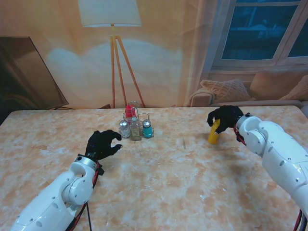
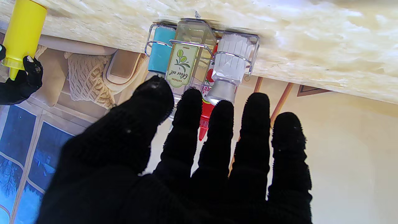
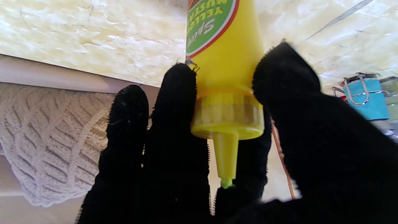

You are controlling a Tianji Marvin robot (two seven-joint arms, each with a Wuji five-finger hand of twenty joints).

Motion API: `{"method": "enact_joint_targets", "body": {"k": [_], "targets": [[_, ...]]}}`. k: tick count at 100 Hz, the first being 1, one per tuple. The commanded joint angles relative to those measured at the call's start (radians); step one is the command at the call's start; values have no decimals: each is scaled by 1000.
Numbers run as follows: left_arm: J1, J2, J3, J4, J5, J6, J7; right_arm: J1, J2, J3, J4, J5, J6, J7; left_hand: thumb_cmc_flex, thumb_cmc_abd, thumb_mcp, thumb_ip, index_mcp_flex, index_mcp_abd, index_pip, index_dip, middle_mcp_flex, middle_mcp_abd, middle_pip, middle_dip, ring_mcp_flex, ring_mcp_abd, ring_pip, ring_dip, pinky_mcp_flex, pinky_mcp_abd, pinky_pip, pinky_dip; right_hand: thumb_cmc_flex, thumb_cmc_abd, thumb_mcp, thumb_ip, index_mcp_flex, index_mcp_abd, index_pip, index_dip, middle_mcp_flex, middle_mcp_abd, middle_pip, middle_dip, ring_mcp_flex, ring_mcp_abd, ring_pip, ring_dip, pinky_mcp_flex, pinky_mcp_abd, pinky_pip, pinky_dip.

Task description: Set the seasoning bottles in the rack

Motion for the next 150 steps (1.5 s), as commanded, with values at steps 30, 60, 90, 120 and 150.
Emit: {"method": "enact_joint_targets", "body": {"k": [30, 60, 90, 120, 150], "targets": [[-2, -2, -1, 3, -2, 1, -12, 25, -5, -10, -24, 12, -41, 78, 28, -17, -1, -17, -13, -12, 19, 3, -26, 4, 4, -1, -15, -5, 1, 1, -3, -10, 8, 19, 175, 49, 112, 44, 121, -19, 208, 19, 154, -128, 144, 50, 29, -125, 16, -14, 15, -4, 35, 18], [-8, -3, -1, 13, -9, 3, -8, 95, -16, -57, -12, 65, -65, 107, 30, -20, 0, -18, -12, -13, 22, 1, -25, 5, 5, 0, -13, -4, 2, 1, -2, -10, 9, 18, 175, 50, 111, 45, 122, -18, 208, 14, 156, -126, 146, 51, 30, -126, 25, -13, 15, -4, 37, 18], [-11, -4, -6, 21, -12, 4, -4, 232, -56, -201, 71, 186, -83, 93, 31, -22, 1, -18, -12, -13, 25, 0, -24, 3, 6, 0, -13, -5, 3, 1, -2, -10, 8, 16, 174, 53, 109, 46, 122, -20, 207, 11, 154, -127, 146, 52, 29, -126, 28, -13, 14, -4, 38, 17], [-9, -3, -14, 23, -11, -4, -3, 399, -150, -412, 231, 351, -96, 41, 37, -29, -5, -23, -8, -16, 43, 10, -23, 4, 6, -1, -13, -4, 2, 1, -2, -10, 8, 15, 176, 55, 109, 46, 122, -19, 207, 12, 153, -125, 147, 54, 28, -126, 31, -12, 14, -4, 38, 16], [-13, -5, -19, 36, -14, -8, 4, 490, -257, -535, 342, 456, -85, 2, 39, -31, -6, -23, -10, -14, 48, 6, -23, 4, 6, -1, -13, -4, 1, 0, -3, -11, 7, 14, 177, 58, 106, 47, 120, -15, 207, 11, 151, -119, 149, 53, 30, -125, 34, -11, 14, -4, 38, 16]]}}
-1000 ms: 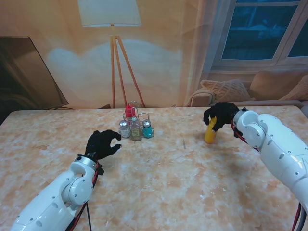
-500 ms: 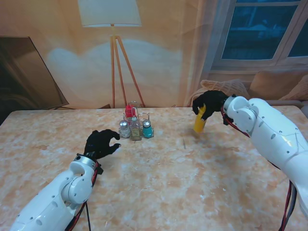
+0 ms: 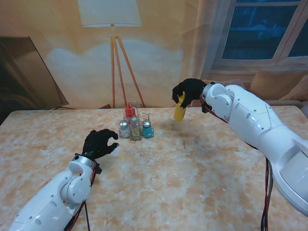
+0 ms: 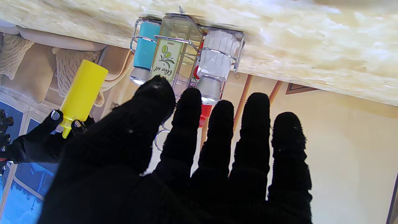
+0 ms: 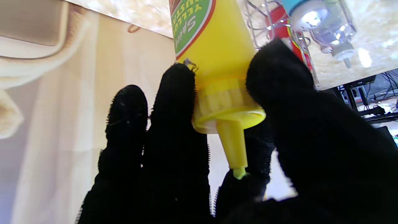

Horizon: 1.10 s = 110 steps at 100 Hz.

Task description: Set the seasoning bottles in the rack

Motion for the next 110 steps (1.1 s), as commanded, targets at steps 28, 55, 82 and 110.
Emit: {"method": "enact_joint_targets", "body": {"k": [28, 55, 82, 110], "targets": [[-1, -3, -6, 5, 0, -1, -3, 72, -137, -82, 129, 86, -18, -7, 25, -28, -4, -19, -12, -7, 24, 4, -23, 3, 6, 0, -14, -5, 1, 0, -4, -11, 6, 13, 139, 83, 112, 49, 47, 21, 105, 31, 140, -117, 150, 52, 29, -134, 4, -12, 12, -12, 26, 16], [-2, -3, -8, 10, 0, -2, 0, 113, -209, -113, 218, 120, -48, -19, 24, -31, -2, -20, -10, -9, 26, 3, -23, 3, 7, 0, -12, -5, 2, 0, -2, -11, 6, 13, 140, 84, 111, 51, 46, 22, 106, 30, 138, -114, 153, 54, 27, -129, 6, -9, 7, -10, 24, 17], [-2, -4, -12, 13, -2, -4, 5, 142, -295, -134, 341, 140, -80, -58, 23, -31, 0, -21, -10, -9, 28, 2, -23, 3, 7, -1, -14, -5, 1, 0, -4, -11, 6, 12, 142, 87, 110, 52, 41, 26, 106, 27, 134, -111, 156, 55, 26, -128, 7, -7, 2, -9, 21, 18], [-2, -5, -20, 20, -3, -6, 13, 147, -340, -132, 376, 158, -84, -62, 24, -34, 2, -21, -10, -7, 29, 2, -23, 3, 7, 0, -13, -5, 2, 0, -3, -12, 7, 12, 141, 90, 108, 52, 39, 27, 106, 25, 132, -111, 157, 53, 25, -126, 7, -7, 1, -10, 20, 21]]}}
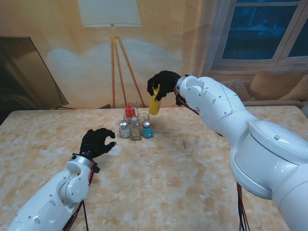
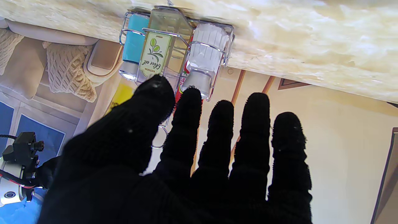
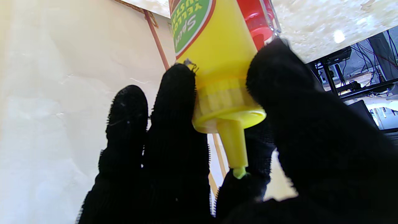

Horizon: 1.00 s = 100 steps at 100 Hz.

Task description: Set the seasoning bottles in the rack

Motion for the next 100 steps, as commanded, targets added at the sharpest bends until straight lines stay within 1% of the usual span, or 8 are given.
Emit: {"method": "enact_joint_targets", "body": {"k": [1, 52, 67, 100], "targets": [[0, -3, -5, 3, -2, -3, -8, 2, -20, 1, -16, 5, 2, 15, 24, -18, 2, -21, -11, -6, 26, 1, -23, 4, 7, -1, -14, -4, 2, 0, -4, -12, 7, 12, 141, 90, 108, 53, 38, 27, 100, 24, 129, -112, 158, 54, 25, -126, 6, -7, 1, -10, 20, 21], [-4, -4, -15, 20, 0, -6, 9, 3, -59, -8, -14, 16, 12, 18, 25, -20, 3, -21, -10, -6, 27, 1, -23, 4, 8, 0, -13, -3, 3, 1, -3, -13, 7, 10, 142, 96, 106, 54, 32, 27, 102, 19, 124, -112, 160, 53, 23, -126, 6, -6, -3, -11, 15, 25], [-4, -4, -19, 25, 0, -9, 13, 0, -68, -14, -14, 11, 29, 2, 25, -21, 3, -22, -10, -7, 28, 1, -22, 3, 8, 0, -14, -5, 3, 1, -3, -13, 7, 10, 142, 97, 105, 54, 29, 30, 103, 18, 122, -109, 161, 54, 23, -129, 6, -6, -3, -13, 15, 26], [-6, -4, -20, 31, 1, -8, 19, -9, -75, -22, -13, 7, 51, -6, 27, -23, 3, -23, -8, -6, 31, 1, -22, 3, 9, 0, -13, -3, 3, 1, -3, -14, 7, 9, 144, 104, 100, 56, 22, 30, 104, 16, 114, -110, 164, 55, 20, -129, 4, -6, -8, -14, 10, 27]]}}
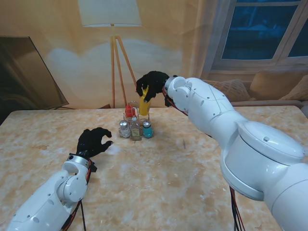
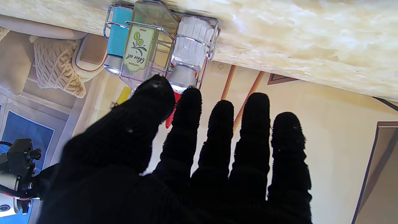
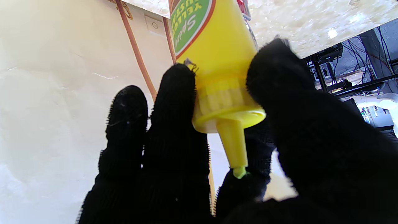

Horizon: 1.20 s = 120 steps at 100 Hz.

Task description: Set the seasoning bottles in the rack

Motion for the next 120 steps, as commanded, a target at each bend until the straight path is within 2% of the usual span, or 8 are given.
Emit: {"method": "enact_joint_targets", "body": {"k": [1, 47, 96, 120], "targets": [[-1, -3, -3, 1, 2, -1, -9, -8, -11, -2, -9, -4, 3, 9, 27, -23, 3, -22, -9, -6, 21, 1, -23, 4, 9, 0, -14, -4, 3, 0, -3, -10, 7, 9, 144, 104, 100, 56, 21, 29, 102, 17, 113, -110, 164, 55, 19, -129, 4, -6, -3, -14, 10, 19], [-3, -3, -3, 8, 3, 1, -2, -27, -15, -10, -8, -7, 19, 7, 25, -24, 4, -22, -9, -8, 23, 0, -23, 2, 9, 0, -13, -5, 3, 1, -4, -10, 7, 9, 146, 109, 98, 58, 17, 26, 107, 18, 107, -112, 169, 54, 17, -131, 1, -4, -10, -19, 3, 21], [-4, -3, -4, 14, 5, 2, 4, -55, -26, -20, -6, -26, 63, -66, 27, -29, 7, -23, -9, -7, 30, 1, -19, -1, 14, 2, -12, -6, 4, 1, -3, -13, 5, 8, 146, 118, 94, 60, 4, 21, 116, 19, 95, -115, 179, 50, 13, -133, -3, -4, -13, -27, -5, 21], [-6, -3, -4, 18, 5, 1, 5, -62, -29, -25, -6, -32, 72, -80, 26, -32, 9, -24, -9, -9, 32, 0, -18, -1, 15, 3, -12, -4, 4, 1, -2, -14, 5, 7, 146, 125, 91, 61, -2, 19, 120, 18, 89, -116, 187, 46, 10, -133, -6, -4, -14, -30, -9, 19]]}}
